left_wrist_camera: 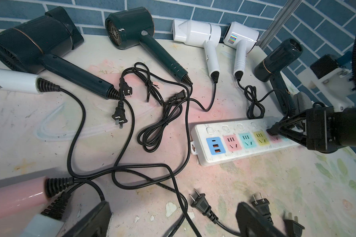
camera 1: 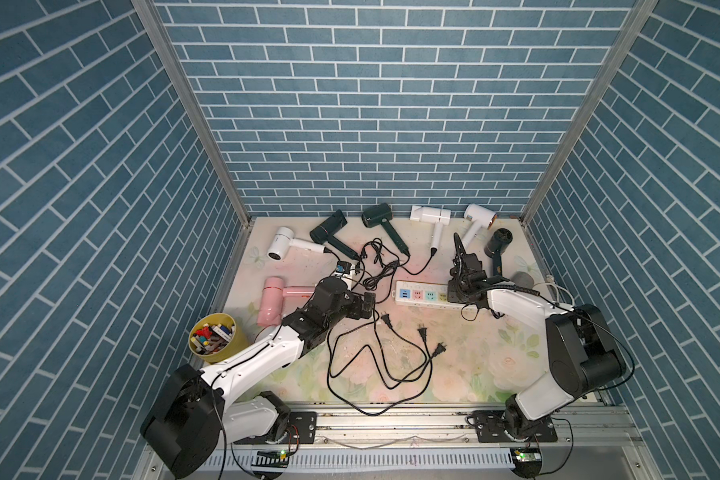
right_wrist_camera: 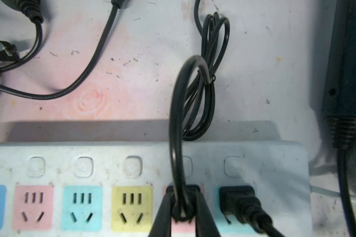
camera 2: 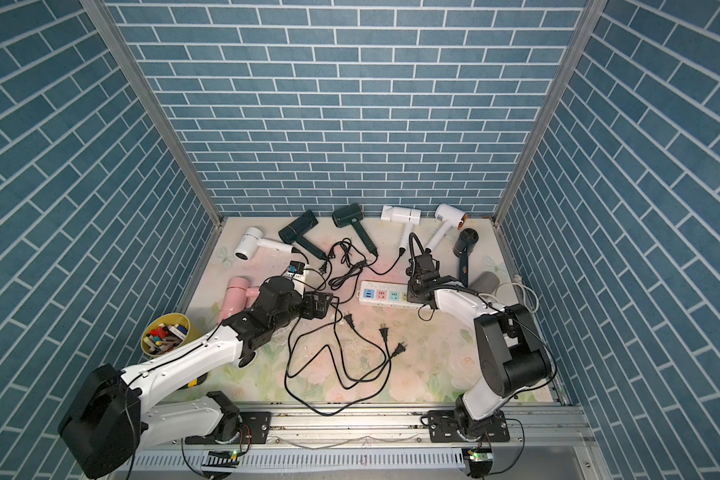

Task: Charge the blow dryers
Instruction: Insert the plug into the socket.

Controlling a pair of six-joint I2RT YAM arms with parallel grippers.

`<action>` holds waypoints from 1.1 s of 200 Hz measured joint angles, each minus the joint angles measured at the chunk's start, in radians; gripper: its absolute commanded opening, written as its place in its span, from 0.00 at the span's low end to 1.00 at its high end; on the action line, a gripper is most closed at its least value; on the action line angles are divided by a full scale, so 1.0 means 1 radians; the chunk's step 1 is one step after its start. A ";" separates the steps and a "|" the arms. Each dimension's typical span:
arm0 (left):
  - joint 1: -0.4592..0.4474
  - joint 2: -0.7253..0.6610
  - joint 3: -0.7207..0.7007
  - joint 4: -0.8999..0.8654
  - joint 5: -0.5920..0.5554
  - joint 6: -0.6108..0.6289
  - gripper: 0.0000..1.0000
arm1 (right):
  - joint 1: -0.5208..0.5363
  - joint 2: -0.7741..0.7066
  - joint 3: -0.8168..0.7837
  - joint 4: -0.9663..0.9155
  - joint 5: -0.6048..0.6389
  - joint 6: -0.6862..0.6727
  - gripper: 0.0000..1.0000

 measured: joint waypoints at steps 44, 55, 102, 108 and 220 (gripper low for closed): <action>0.000 0.005 -0.021 0.027 0.012 -0.002 0.99 | -0.010 -0.019 -0.024 0.006 -0.027 -0.011 0.00; 0.000 0.007 -0.024 0.035 0.014 -0.002 1.00 | -0.011 -0.031 -0.036 0.012 -0.035 -0.011 0.00; 0.000 0.024 -0.039 0.071 0.031 -0.006 0.99 | -0.008 -0.095 -0.092 0.002 -0.073 -0.010 0.00; 0.000 0.024 -0.039 0.071 0.035 -0.006 1.00 | -0.007 -0.102 -0.097 -0.003 -0.075 -0.009 0.00; 0.000 -0.082 -0.050 0.071 0.052 -0.013 0.99 | -0.004 -0.232 -0.056 -0.256 -0.158 0.022 0.64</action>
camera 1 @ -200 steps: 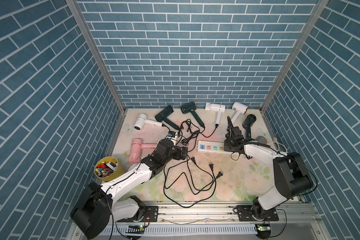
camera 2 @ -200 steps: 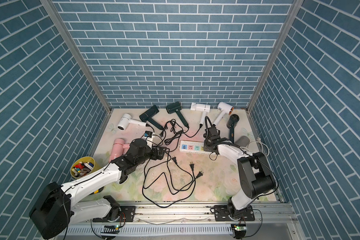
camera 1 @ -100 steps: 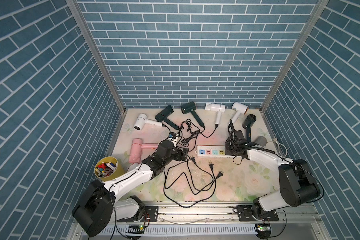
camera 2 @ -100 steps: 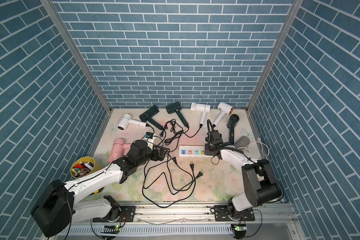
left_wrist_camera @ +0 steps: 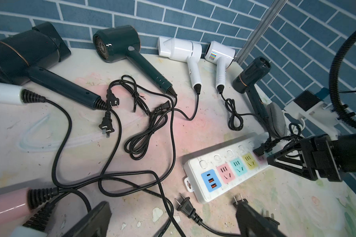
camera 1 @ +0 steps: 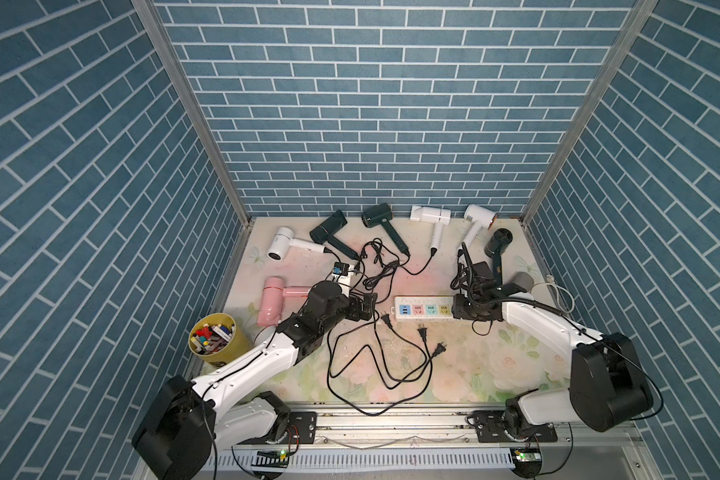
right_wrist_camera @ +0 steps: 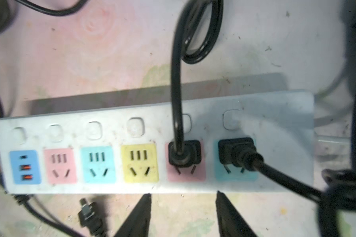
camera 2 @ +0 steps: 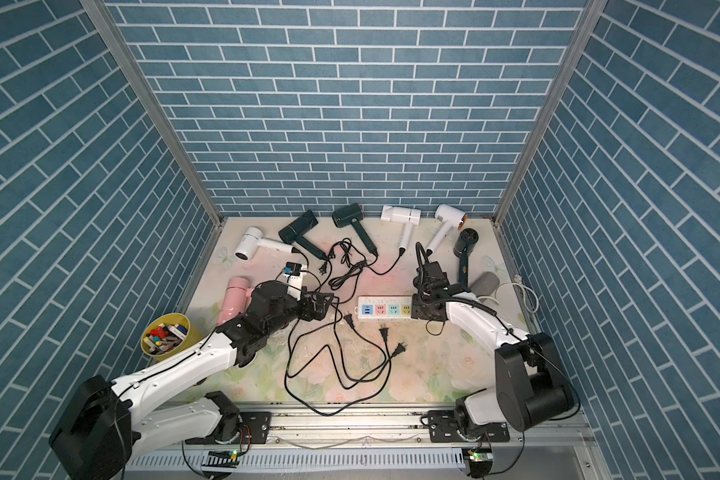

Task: Charge the blow dryers
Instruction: Insert the plug into the socket.

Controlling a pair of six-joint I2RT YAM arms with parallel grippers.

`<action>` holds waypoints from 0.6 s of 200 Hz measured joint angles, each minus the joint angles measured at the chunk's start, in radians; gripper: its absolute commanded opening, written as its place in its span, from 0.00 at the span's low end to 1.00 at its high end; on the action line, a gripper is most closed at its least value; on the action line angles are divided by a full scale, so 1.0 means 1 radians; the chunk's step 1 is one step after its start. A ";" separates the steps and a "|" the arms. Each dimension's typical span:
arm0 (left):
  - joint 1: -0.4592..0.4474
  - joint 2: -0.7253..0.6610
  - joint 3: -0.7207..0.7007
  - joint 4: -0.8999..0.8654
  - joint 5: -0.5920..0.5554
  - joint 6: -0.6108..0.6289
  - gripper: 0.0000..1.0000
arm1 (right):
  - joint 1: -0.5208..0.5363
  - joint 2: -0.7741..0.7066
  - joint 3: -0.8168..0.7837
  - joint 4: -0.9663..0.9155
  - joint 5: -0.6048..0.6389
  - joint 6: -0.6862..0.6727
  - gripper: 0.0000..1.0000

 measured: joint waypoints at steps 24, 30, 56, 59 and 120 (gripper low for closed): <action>0.000 -0.021 -0.010 -0.001 -0.011 0.006 0.99 | 0.000 -0.122 0.032 -0.042 -0.054 0.011 0.75; 0.000 -0.023 -0.011 -0.002 -0.012 0.008 0.99 | 0.000 -0.154 0.039 -0.052 -0.069 0.013 0.77; 0.000 -0.058 -0.029 -0.005 -0.019 0.011 1.00 | 0.000 -0.289 0.080 -0.113 -0.117 0.013 0.93; 0.000 -0.064 -0.031 -0.005 -0.019 0.011 1.00 | 0.000 -0.302 0.086 -0.119 -0.119 0.013 0.94; -0.010 -0.223 -0.067 -0.011 -0.058 0.019 1.00 | 0.000 -0.578 0.032 -0.133 -0.073 0.074 0.99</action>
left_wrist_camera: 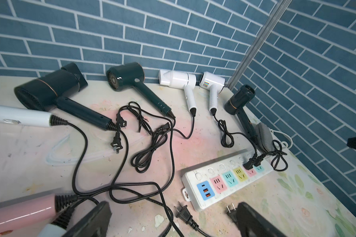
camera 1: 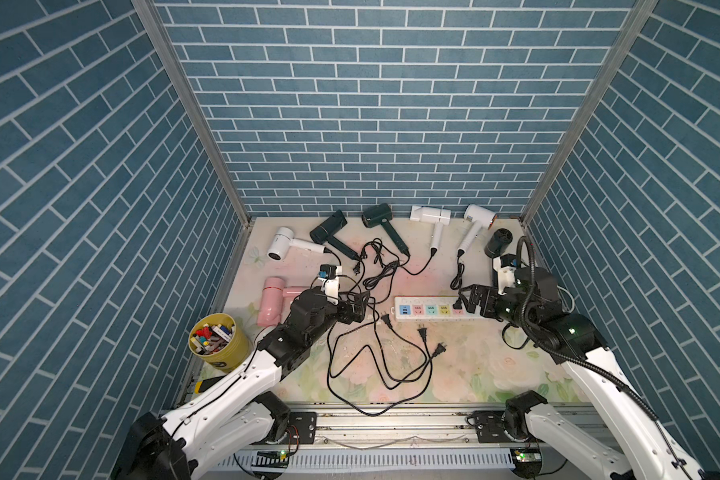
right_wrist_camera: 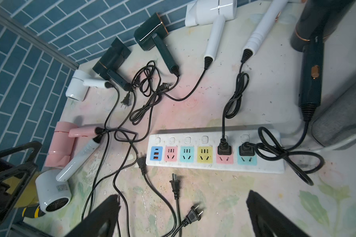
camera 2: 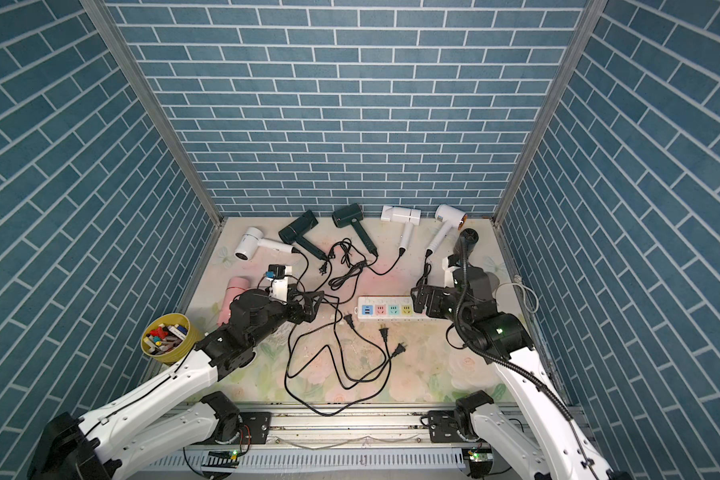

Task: Charge the blow dryers
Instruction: Insert the plug into the socket, then pick up the charging cable from the center of the board.

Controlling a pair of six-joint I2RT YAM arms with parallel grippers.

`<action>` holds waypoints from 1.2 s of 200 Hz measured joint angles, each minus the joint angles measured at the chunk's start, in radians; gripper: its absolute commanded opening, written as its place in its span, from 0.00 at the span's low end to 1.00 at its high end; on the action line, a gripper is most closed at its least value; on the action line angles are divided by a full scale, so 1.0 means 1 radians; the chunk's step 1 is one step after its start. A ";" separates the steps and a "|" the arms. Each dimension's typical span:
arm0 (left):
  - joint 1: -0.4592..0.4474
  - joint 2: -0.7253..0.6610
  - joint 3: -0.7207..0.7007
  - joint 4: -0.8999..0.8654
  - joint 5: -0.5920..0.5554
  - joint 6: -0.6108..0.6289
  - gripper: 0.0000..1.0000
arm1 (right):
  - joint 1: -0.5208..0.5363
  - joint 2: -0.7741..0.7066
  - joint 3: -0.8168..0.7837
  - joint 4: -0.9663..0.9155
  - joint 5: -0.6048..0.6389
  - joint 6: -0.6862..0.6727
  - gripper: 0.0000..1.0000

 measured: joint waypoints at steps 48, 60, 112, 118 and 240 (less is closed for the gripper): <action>-0.008 -0.122 -0.073 -0.005 -0.136 0.030 1.00 | 0.000 -0.084 -0.142 -0.003 0.128 0.073 0.99; -0.008 -0.121 -0.074 -0.007 -0.161 0.034 1.00 | 0.000 -0.060 -0.138 0.001 0.147 0.072 0.99; -0.008 -0.015 -0.071 -0.002 -0.199 0.037 0.99 | 0.000 0.152 -0.058 0.047 0.152 0.062 0.99; -0.008 0.006 -0.068 -0.004 -0.199 0.037 1.00 | 0.000 0.180 -0.045 0.062 0.148 0.057 0.99; 0.071 0.451 0.167 -0.060 0.069 -0.025 0.99 | -0.002 0.760 0.301 0.239 -0.161 -0.028 0.79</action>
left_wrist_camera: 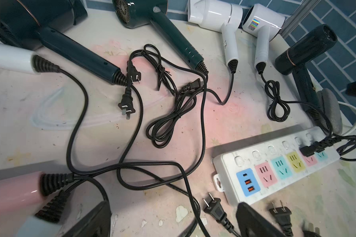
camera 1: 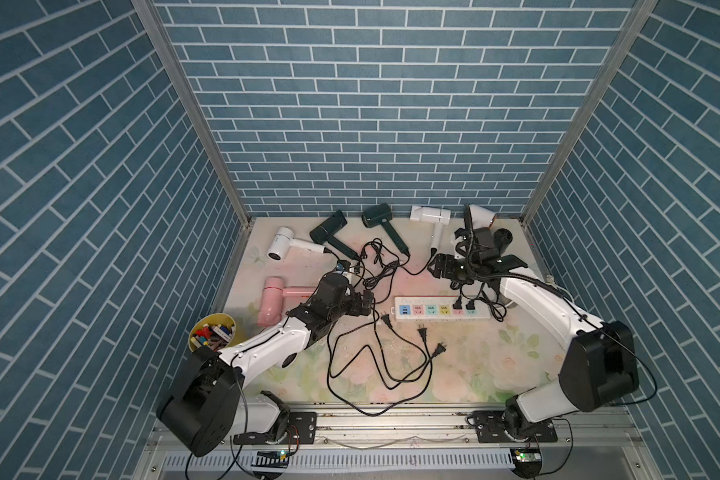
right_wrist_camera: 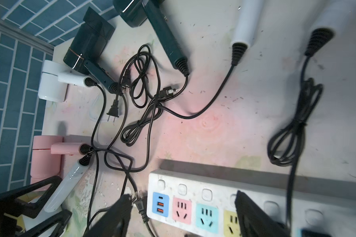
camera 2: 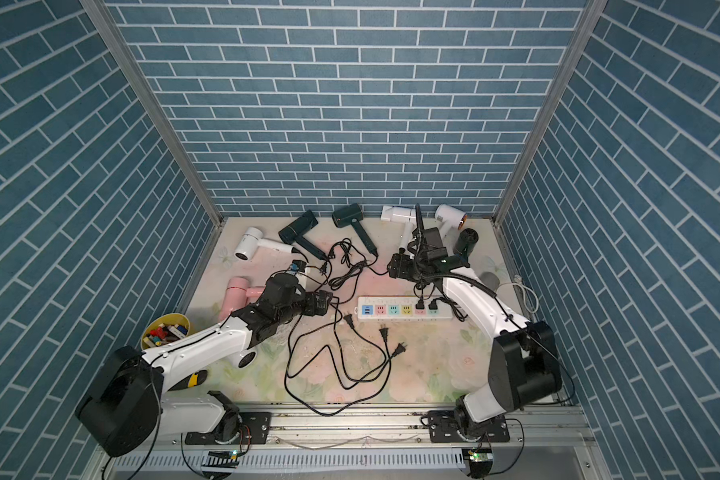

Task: Charge the blow dryers
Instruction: Pick up the charging cable from the center of the board.

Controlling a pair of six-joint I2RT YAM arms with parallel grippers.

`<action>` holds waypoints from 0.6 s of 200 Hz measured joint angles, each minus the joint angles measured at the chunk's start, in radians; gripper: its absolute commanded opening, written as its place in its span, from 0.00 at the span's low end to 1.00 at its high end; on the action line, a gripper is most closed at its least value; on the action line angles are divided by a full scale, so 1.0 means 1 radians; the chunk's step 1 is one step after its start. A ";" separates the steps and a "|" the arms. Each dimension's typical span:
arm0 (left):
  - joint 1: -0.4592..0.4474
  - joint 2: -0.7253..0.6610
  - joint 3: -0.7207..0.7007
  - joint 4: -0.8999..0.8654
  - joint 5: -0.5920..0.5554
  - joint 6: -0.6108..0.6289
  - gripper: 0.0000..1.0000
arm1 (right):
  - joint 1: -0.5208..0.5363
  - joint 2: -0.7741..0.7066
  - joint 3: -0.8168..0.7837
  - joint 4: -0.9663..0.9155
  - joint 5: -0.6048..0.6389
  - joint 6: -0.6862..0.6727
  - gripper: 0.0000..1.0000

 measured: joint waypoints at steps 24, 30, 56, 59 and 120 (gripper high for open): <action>0.008 0.049 0.051 -0.041 0.054 0.017 0.99 | 0.002 0.094 0.058 -0.039 -0.003 -0.006 0.71; 0.008 0.058 0.067 -0.057 0.060 0.026 0.99 | 0.002 0.113 0.073 -0.049 0.002 -0.007 0.69; 0.008 0.102 0.142 -0.123 0.068 0.062 0.95 | 0.002 0.162 0.101 -0.051 0.012 0.003 0.57; 0.008 0.109 0.154 -0.133 0.068 0.067 0.95 | 0.002 0.168 0.106 -0.052 0.012 0.006 0.56; 0.008 0.332 0.418 -0.343 0.045 0.117 0.86 | 0.002 0.319 0.227 -0.060 0.010 0.018 0.53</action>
